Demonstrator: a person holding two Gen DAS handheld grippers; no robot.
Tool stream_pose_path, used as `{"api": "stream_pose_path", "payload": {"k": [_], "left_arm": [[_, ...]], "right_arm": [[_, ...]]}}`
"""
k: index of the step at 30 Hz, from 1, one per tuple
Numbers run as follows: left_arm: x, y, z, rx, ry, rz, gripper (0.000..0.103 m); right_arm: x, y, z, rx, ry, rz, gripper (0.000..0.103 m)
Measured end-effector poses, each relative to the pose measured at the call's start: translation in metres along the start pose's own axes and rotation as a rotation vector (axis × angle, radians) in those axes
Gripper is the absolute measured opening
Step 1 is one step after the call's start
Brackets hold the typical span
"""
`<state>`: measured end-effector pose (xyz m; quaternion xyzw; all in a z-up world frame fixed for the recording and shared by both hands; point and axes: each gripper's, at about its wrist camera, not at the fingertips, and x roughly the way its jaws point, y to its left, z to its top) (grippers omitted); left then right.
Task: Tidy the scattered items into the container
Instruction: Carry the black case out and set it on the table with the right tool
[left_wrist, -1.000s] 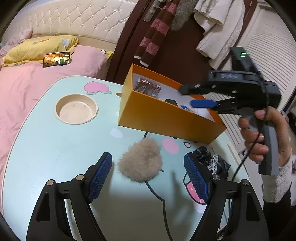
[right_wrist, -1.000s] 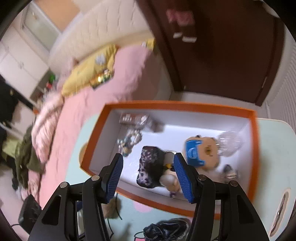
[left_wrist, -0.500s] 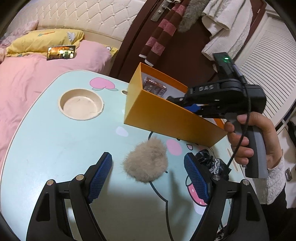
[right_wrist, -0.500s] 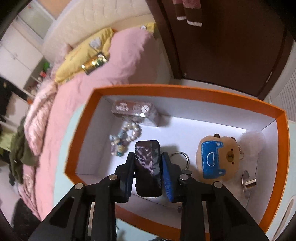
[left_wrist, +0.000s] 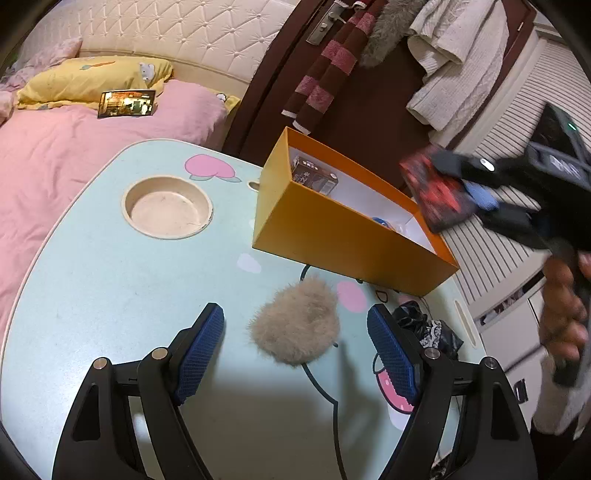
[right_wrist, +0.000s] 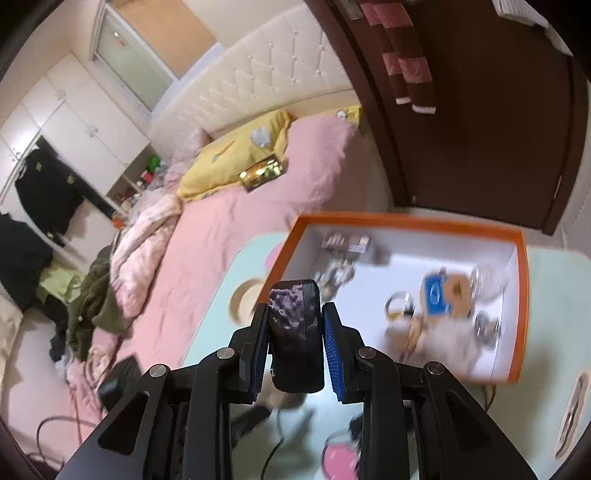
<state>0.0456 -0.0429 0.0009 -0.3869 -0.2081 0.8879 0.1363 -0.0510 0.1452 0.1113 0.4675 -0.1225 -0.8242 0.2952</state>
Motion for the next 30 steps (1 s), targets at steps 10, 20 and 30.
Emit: {"api": "stream_pose_path", "payload": {"k": [10, 20, 30], "left_arm": [[-0.001, 0.003, -0.001, -0.007, -0.005, 0.004, 0.080], [-0.003, 0.008, -0.001, -0.018, -0.013, 0.001, 0.080], [-0.001, 0.013, 0.001, -0.042, -0.019, 0.009, 0.080]], "right_arm": [[0.027, -0.022, -0.059, 0.100, 0.117, -0.016, 0.027], [0.030, -0.022, -0.068, 0.044, 0.066, -0.071, 0.036], [-0.003, -0.032, -0.074, -0.003, -0.057, -0.121, 0.054]]}}
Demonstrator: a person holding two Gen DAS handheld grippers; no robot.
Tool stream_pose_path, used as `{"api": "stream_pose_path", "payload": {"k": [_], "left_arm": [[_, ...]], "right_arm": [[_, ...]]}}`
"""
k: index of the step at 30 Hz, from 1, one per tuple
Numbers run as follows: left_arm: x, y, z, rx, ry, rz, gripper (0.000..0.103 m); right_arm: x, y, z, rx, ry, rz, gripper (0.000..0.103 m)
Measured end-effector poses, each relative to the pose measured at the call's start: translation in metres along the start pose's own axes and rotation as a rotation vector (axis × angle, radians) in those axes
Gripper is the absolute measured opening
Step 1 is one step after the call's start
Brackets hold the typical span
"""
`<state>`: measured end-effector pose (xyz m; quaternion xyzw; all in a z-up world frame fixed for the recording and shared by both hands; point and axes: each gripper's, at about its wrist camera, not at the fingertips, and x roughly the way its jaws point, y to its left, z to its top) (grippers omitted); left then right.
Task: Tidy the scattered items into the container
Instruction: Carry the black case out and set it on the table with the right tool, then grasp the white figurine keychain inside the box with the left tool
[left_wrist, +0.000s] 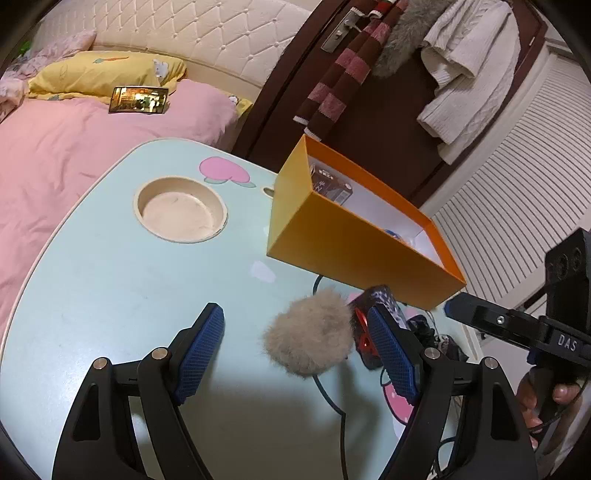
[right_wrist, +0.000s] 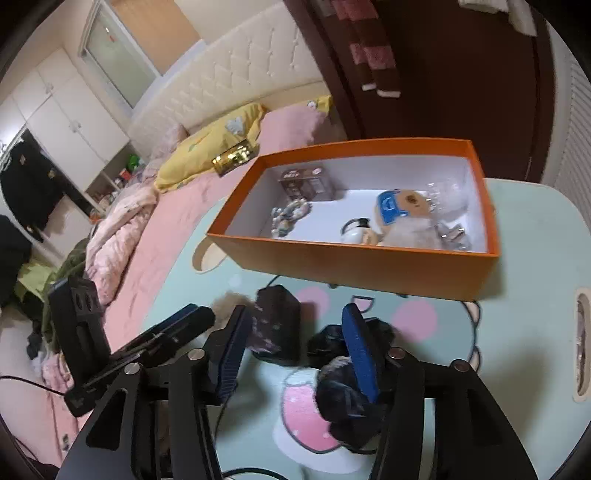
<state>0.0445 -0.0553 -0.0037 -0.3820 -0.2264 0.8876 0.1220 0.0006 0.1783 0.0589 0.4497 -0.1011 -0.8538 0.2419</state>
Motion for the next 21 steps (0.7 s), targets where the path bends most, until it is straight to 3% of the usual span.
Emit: {"api": "stream_pose_path", "payload": {"k": [5, 10, 17, 19, 21], "left_arm": [[0.002, -0.003, 0.000, 0.004, 0.031, -0.013, 0.080], [-0.008, -0.010, 0.006, 0.020, 0.014, -0.007, 0.080], [-0.010, -0.060, 0.061, 0.179, 0.047, 0.004, 0.080], [0.006, -0.076, 0.083, 0.206, 0.119, 0.007, 0.080], [0.030, -0.091, 0.099, 0.225, 0.228, 0.016, 0.076]], "right_arm": [[-0.006, -0.004, -0.009, -0.029, -0.041, -0.066, 0.063], [-0.011, -0.011, -0.016, -0.015, -0.072, -0.117, 0.063], [-0.019, -0.042, -0.021, 0.096, -0.077, -0.041, 0.062], [-0.024, -0.048, -0.022, 0.112, -0.095, -0.029, 0.056], [-0.027, -0.050, -0.023, 0.121, -0.099, -0.024, 0.036]]}}
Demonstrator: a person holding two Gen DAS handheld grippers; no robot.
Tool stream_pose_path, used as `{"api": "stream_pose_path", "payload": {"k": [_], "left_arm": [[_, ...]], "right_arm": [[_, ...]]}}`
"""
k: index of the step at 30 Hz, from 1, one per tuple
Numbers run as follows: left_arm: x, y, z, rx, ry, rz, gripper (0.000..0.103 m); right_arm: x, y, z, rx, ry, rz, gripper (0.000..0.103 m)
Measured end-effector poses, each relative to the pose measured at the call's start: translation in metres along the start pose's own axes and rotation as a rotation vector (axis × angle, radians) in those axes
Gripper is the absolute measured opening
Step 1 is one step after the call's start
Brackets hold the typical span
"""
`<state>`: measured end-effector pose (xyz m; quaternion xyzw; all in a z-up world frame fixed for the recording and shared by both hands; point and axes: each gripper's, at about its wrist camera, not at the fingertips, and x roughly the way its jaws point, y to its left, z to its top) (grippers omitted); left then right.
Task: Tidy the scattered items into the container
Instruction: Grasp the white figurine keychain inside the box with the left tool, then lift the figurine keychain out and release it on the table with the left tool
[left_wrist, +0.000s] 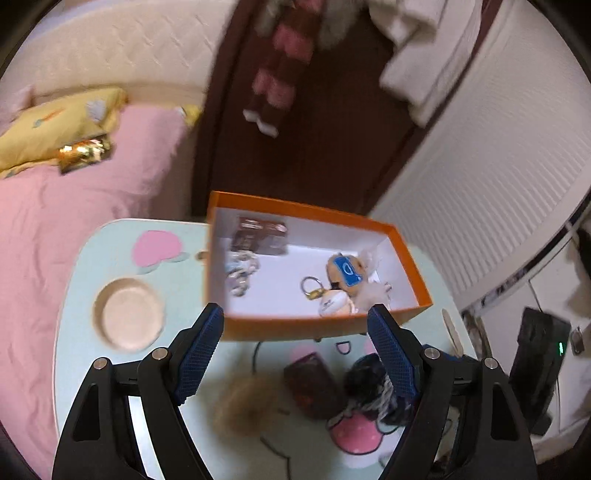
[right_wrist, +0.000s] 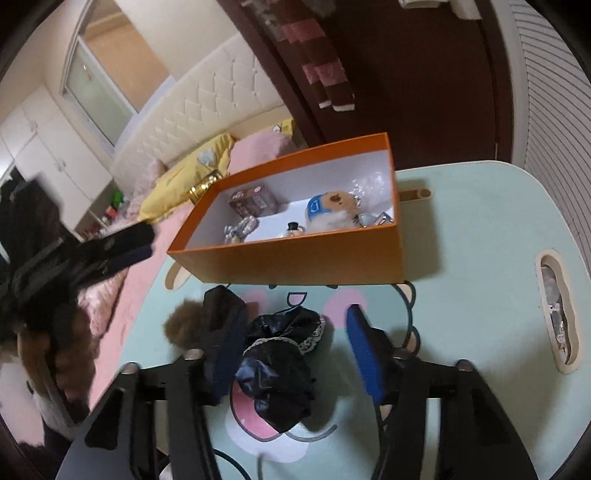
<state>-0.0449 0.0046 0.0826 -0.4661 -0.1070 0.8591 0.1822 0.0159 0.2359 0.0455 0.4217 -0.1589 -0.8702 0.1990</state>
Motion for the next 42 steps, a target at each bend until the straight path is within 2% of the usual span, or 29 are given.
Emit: {"api": "stream_pose_path", "payload": {"k": [1, 3, 6, 8, 11, 16, 19, 20, 23, 27, 30, 33, 39, 42], "left_arm": [[0.010, -0.005, 0.009, 0.012, 0.049, -0.010, 0.072], [0.041, -0.016, 0.028, 0.034, 0.175, -0.017, 0.056], [0.079, -0.025, 0.039, 0.046, 0.294, 0.028, 0.054], [0.098, -0.030, 0.038, 0.042, 0.354, 0.021, 0.054], [0.118, -0.035, 0.035, 0.040, 0.414, 0.015, 0.054], [0.138, -0.036, 0.033, 0.016, 0.435, 0.049, 0.054], [0.141, -0.042, 0.032, 0.033, 0.412, 0.051, 0.049], [0.142, -0.043, 0.031, 0.044, 0.414, 0.051, 0.036], [0.142, -0.049, 0.028, 0.091, 0.406, 0.065, 0.036], [0.136, -0.041, 0.026, 0.100, 0.387, 0.068, 0.036], [0.124, -0.035, 0.027, 0.107, 0.335, 0.089, 0.036], [0.100, -0.025, 0.032, 0.077, 0.289, 0.043, 0.036], [0.024, -0.010, 0.040, 0.031, 0.131, -0.039, 0.036], [-0.007, 0.004, 0.025, 0.012, 0.074, -0.035, 0.036]], "right_arm": [[0.000, -0.002, 0.000, 0.003, 0.003, 0.001, 0.032], [-0.001, -0.005, 0.000, 0.010, 0.009, 0.004, 0.027], [-0.003, -0.010, -0.001, 0.025, 0.012, 0.024, 0.027], [-0.003, -0.014, -0.002, 0.040, 0.016, 0.039, 0.027], [-0.002, -0.019, -0.002, 0.057, 0.020, 0.050, 0.027], [-0.003, -0.027, -0.001, 0.081, 0.013, 0.062, 0.027], [-0.004, -0.031, 0.000, 0.097, 0.011, 0.068, 0.027], [-0.004, -0.032, 0.000, 0.101, 0.011, 0.070, 0.027], [-0.004, -0.034, 0.001, 0.109, 0.009, 0.068, 0.027], [-0.005, -0.037, 0.001, 0.116, 0.007, 0.060, 0.027], [-0.006, -0.036, 0.000, 0.113, 0.004, 0.058, 0.027], [-0.006, -0.035, 0.001, 0.106, 0.006, 0.054, 0.027], [-0.006, -0.031, 0.001, 0.095, 0.016, 0.047, 0.027], [-0.006, -0.027, 0.000, 0.083, 0.019, 0.042, 0.027]]}}
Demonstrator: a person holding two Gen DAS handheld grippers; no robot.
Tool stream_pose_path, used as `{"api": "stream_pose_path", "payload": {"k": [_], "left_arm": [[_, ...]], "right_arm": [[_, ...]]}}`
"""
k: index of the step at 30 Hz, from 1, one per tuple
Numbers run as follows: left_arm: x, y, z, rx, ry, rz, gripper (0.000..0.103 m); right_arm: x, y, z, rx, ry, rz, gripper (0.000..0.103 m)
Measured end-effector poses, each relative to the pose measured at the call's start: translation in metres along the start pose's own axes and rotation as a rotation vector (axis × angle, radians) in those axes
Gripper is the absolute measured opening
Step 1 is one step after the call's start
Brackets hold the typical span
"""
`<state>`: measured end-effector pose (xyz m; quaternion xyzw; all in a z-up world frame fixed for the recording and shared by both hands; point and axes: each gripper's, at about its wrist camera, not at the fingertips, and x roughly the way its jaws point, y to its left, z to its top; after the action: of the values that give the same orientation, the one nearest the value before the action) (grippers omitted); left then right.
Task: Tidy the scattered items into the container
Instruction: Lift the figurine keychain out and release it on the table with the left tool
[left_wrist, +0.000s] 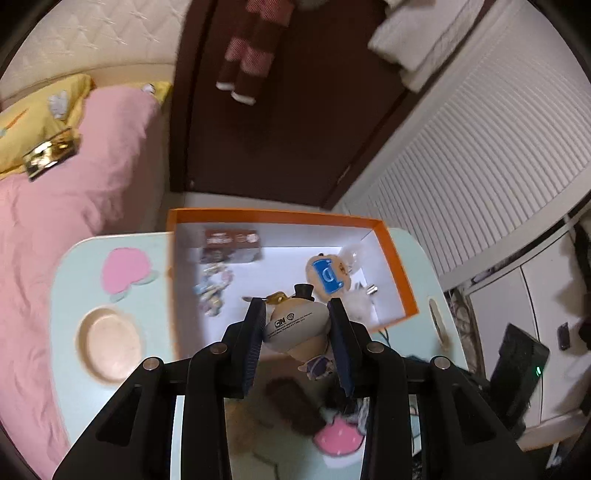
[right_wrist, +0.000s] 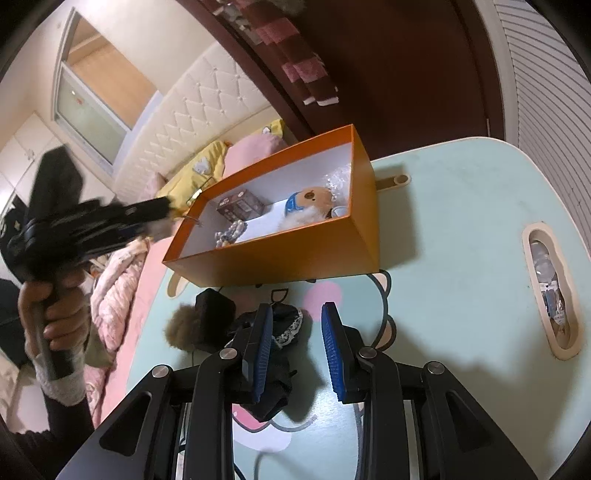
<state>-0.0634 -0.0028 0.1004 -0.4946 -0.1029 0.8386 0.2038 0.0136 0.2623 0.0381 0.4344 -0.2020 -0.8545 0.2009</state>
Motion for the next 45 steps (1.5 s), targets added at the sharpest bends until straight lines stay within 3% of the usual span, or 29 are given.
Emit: {"api": "stream_pose_path", "payload": {"k": [6, 11, 16, 20, 24, 28, 33, 35, 37, 38, 40, 45], "left_arm": [[-0.016, 0.045, -0.044, -0.083, -0.026, 0.038, 0.036], [0.000, 0.066, -0.081, -0.132, -0.067, 0.147, 0.036], [0.016, 0.069, -0.100, -0.146, -0.073, 0.096, 0.036], [0.022, 0.064, -0.113, -0.115, -0.094, 0.113, 0.036], [0.025, 0.064, -0.126, -0.113, -0.104, 0.079, 0.036], [0.024, 0.050, -0.133, -0.040, -0.152, 0.096, 0.036], [0.028, 0.038, -0.137, 0.005, -0.154, 0.031, 0.036], [0.028, 0.037, -0.137, 0.008, -0.157, 0.031, 0.042], [0.026, 0.039, -0.138, -0.008, -0.172, 0.035, 0.050], [0.025, 0.042, -0.139, -0.022, -0.182, 0.031, 0.059], [0.023, 0.047, -0.140, -0.045, -0.201, 0.017, 0.066], [0.018, 0.057, -0.142, -0.089, -0.238, -0.037, 0.067]], "right_arm": [[0.003, 0.013, -0.001, -0.027, 0.009, -0.013, 0.027], [0.007, 0.027, 0.002, -0.062, 0.016, -0.029, 0.027], [0.010, 0.038, 0.006, -0.096, 0.020, -0.053, 0.027], [0.013, 0.044, 0.009, -0.111, 0.025, -0.066, 0.027], [0.019, 0.052, 0.014, -0.138, 0.030, -0.087, 0.027], [0.023, 0.064, 0.022, -0.188, 0.032, -0.110, 0.027], [0.027, 0.075, 0.050, -0.271, 0.021, -0.203, 0.027], [0.035, 0.077, 0.068, -0.283, 0.046, -0.233, 0.029], [0.046, 0.073, 0.085, -0.266, 0.081, -0.245, 0.041], [0.053, 0.071, 0.092, -0.259, 0.107, -0.250, 0.052], [0.073, 0.067, 0.107, -0.249, 0.165, -0.253, 0.053], [0.116, 0.062, 0.124, -0.253, 0.301, -0.279, 0.053]]}}
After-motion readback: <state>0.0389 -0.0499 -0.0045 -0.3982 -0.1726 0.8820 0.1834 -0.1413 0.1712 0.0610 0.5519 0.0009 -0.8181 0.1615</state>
